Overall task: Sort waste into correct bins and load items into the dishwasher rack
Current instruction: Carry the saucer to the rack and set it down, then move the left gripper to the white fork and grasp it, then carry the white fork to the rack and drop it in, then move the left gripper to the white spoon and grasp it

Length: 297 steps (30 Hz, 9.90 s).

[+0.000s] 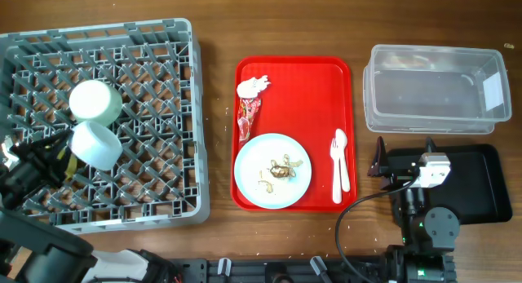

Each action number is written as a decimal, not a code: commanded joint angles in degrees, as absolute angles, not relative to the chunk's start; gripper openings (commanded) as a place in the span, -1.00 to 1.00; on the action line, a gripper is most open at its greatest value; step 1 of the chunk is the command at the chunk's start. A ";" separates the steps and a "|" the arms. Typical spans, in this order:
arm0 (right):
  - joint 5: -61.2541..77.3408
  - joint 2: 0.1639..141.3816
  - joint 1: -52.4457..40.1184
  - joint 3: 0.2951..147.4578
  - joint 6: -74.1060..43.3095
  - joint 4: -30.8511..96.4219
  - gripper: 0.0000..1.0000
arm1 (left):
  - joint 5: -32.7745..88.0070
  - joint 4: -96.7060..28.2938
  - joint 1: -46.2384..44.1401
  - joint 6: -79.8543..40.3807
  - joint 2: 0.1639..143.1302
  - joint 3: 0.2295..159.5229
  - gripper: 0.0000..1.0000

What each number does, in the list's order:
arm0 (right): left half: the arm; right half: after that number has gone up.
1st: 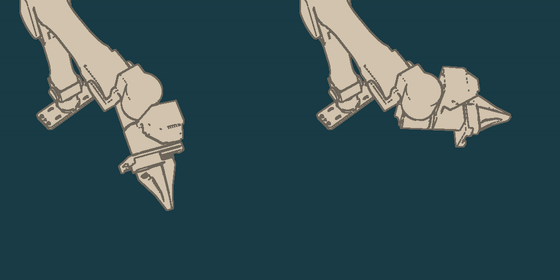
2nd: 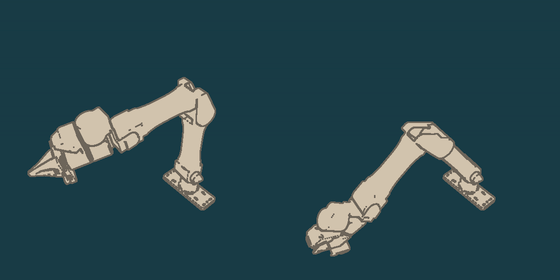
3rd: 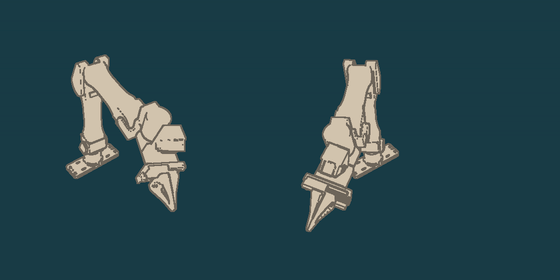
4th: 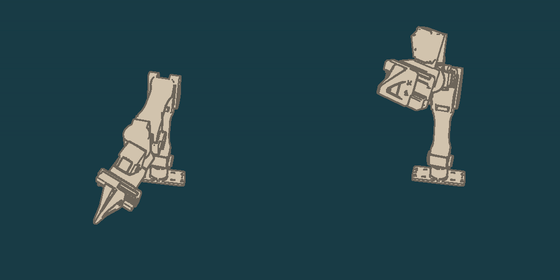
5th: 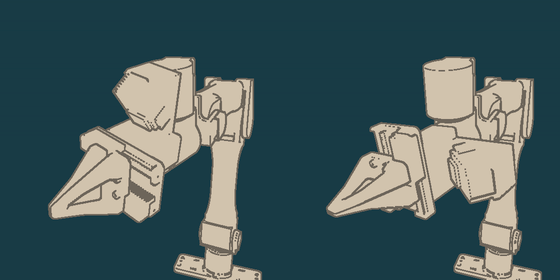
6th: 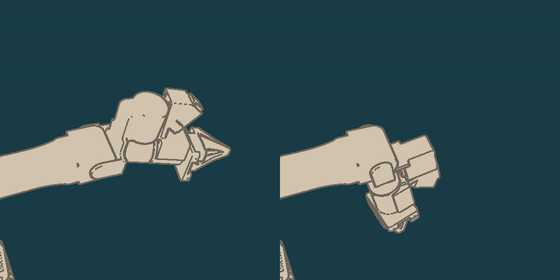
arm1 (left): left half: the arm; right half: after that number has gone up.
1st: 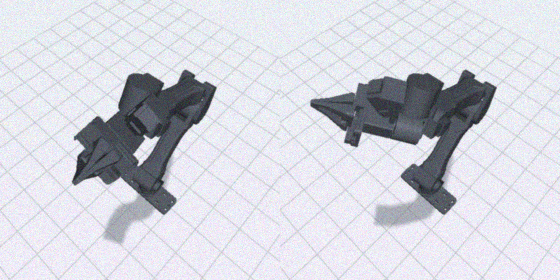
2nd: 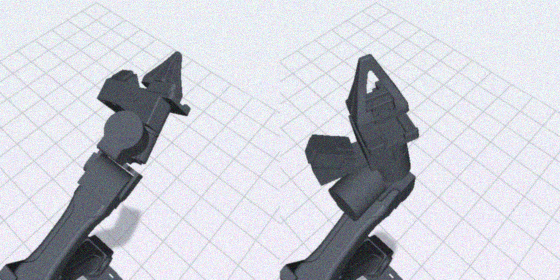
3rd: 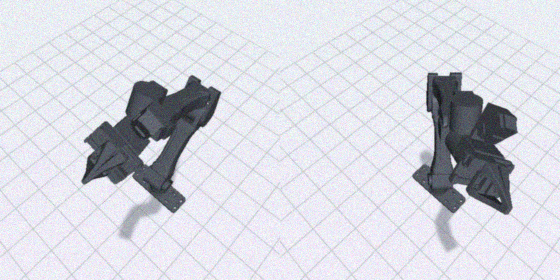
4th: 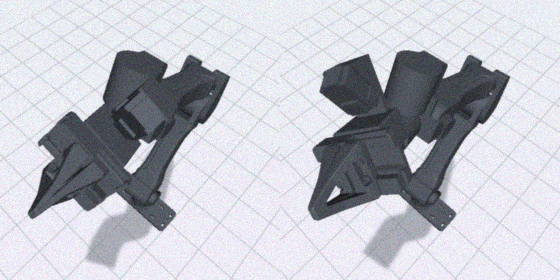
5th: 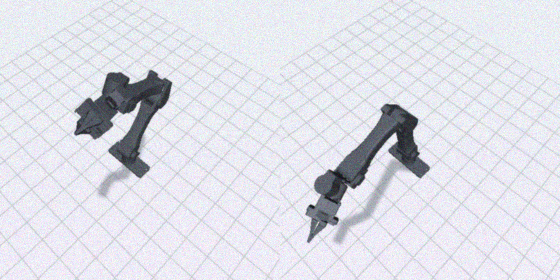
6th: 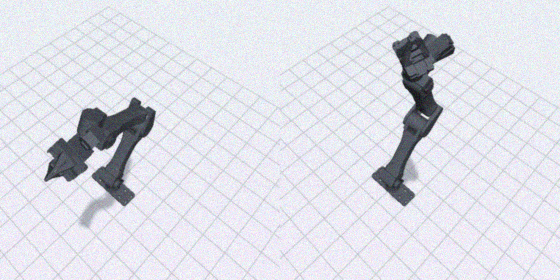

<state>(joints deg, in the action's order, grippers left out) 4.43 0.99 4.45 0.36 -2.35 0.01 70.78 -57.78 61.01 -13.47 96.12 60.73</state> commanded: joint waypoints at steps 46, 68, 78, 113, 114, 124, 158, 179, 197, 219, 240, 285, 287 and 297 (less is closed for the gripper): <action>3.88 0.80 4.58 0.32 -3.03 -0.10 1.00 | 37.76 -63.53 33.93 -33.69 55.46 68.47 -0.14; 3.88 0.80 4.58 0.32 -3.03 -0.10 1.00 | 3.25 -42.81 -39.86 -27.46 89.41 72.05 0.97; 3.88 0.80 4.58 0.32 -3.03 -0.10 1.00 | -3.79 -39.42 -50.63 -46.81 97.80 72.01 0.21; 3.88 0.80 4.58 0.32 -3.03 -0.10 1.00 | -6.72 -18.79 -62.37 -53.19 113.16 72.01 -0.05; 3.88 0.80 4.58 0.32 -3.03 -0.10 1.00 | -6.72 -19.05 -62.37 -53.19 113.16 72.01 -0.05; 3.88 0.80 4.58 0.32 -3.03 -0.10 1.00 | -6.31 -19.00 -63.55 -53.21 116.40 72.01 -0.07; 3.88 0.80 4.58 0.32 -3.03 -0.10 1.00 | -8.91 -17.78 -61.84 -53.17 117.56 72.03 -0.91; 3.88 0.80 4.58 0.32 -3.03 -0.10 1.00 | -8.91 -19.16 -61.76 -53.15 111.46 72.03 -0.92; 3.88 0.80 4.58 0.32 -3.03 -0.10 1.00 | -16.21 -35.48 -20.99 -11.84 88.58 72.01 -0.92; 3.88 0.80 4.58 0.32 -3.03 -0.10 1.00 | 2.92 -24.86 4.03 7.31 100.44 72.01 -0.88; 3.88 0.80 4.58 0.32 -3.03 -0.10 1.00 | 40.12 -37.28 -13.65 -10.98 87.66 72.01 0.72; 3.88 0.80 4.58 0.32 -3.01 -0.10 1.00 | -12.27 -10.59 -62.78 -50.39 121.30 72.01 -0.57; 3.88 0.80 4.58 0.32 -3.03 -0.10 1.00 | -12.60 -10.17 -62.74 -50.39 121.32 72.01 -0.67; 3.88 0.80 4.58 0.32 -3.03 -0.10 1.00 | -14.41 -9.61 -62.76 -49.78 125.71 72.01 -0.49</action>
